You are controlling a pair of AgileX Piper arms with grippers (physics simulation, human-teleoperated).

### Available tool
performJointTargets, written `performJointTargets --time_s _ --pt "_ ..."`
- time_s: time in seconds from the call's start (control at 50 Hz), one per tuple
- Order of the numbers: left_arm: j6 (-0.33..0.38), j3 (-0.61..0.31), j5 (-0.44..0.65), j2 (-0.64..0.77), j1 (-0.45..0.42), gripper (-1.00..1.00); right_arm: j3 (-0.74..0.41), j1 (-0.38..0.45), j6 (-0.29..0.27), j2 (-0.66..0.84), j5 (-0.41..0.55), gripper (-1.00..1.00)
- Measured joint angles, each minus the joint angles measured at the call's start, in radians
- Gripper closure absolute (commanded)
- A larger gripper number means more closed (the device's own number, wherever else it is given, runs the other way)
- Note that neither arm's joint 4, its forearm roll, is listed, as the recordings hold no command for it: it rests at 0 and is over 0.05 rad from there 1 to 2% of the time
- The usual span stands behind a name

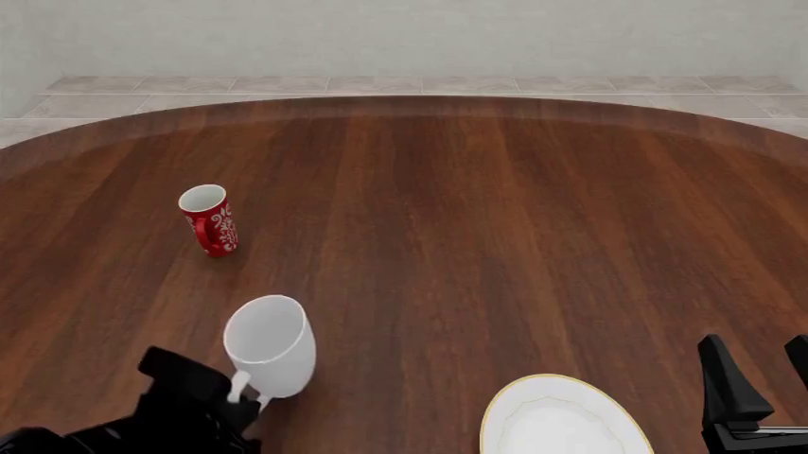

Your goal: Put the white mug on the plate.

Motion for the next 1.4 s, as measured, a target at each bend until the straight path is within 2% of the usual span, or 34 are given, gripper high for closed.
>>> performJointTargets --time_s 0.32,0.58,1.02,1.4 --pt "0.029 -0.067 0.179 -0.17 -0.016 1.0 0.0 0.0 0.0 0.0 0.0 -1.0" --pt "0.018 -0.139 0.281 -0.248 -0.095 1.0 0.0 0.0 0.0 0.0 0.0 -1.0" --pt "0.026 -0.268 0.339 -0.196 -0.236 1.0 0.0 0.0 0.0 0.0 0.0 -1.0" --pt "0.018 -0.344 0.306 -0.089 -0.327 1.0 0.0 0.0 0.0 0.0 0.0 -1.0"
